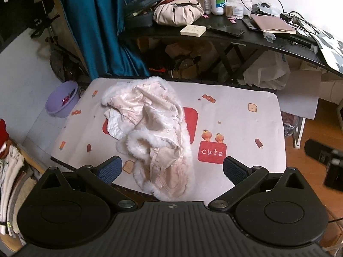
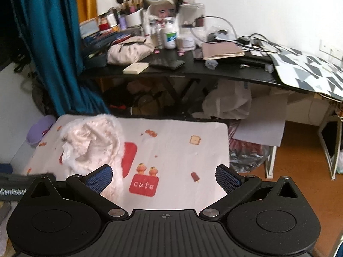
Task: Fold clothes
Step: 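Move both grippers open toward the crumpled pink fur-trimmed jacket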
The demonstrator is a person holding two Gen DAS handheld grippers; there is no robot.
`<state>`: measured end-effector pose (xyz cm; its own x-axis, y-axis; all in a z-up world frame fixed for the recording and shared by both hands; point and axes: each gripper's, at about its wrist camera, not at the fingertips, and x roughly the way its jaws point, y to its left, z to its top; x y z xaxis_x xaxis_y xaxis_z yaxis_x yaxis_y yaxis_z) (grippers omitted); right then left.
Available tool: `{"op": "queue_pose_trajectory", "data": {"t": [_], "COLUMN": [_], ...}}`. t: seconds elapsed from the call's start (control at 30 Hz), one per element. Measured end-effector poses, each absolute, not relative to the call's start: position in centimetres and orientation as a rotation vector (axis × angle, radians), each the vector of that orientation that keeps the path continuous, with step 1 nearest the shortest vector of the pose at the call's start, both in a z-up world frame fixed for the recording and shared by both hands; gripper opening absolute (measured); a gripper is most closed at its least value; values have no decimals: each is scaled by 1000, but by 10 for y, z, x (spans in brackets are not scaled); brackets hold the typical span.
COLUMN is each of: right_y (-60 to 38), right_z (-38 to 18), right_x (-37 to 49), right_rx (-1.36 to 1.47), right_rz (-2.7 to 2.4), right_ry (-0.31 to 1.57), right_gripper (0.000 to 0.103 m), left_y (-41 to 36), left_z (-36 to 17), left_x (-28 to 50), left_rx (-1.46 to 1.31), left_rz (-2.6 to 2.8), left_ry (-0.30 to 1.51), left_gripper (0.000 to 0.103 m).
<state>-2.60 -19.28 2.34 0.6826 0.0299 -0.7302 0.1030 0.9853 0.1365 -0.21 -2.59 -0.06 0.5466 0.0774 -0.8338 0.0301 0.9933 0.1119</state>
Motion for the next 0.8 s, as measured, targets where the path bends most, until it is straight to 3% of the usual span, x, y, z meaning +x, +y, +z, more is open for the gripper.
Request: {"op": "queue_pose_trajectory", "data": {"t": [0.8], "right_y": [-124], "right_z": [3], "right_x": [-10], "right_rx": [172], "right_rz": [-130], "right_ry": [891], "right_gripper": [102], "left_y": [67], "left_z": [-37], "left_x": [21], "left_rx": [28], "left_rz": [-24], "left_ry": [1091], "left_gripper": [102]}}
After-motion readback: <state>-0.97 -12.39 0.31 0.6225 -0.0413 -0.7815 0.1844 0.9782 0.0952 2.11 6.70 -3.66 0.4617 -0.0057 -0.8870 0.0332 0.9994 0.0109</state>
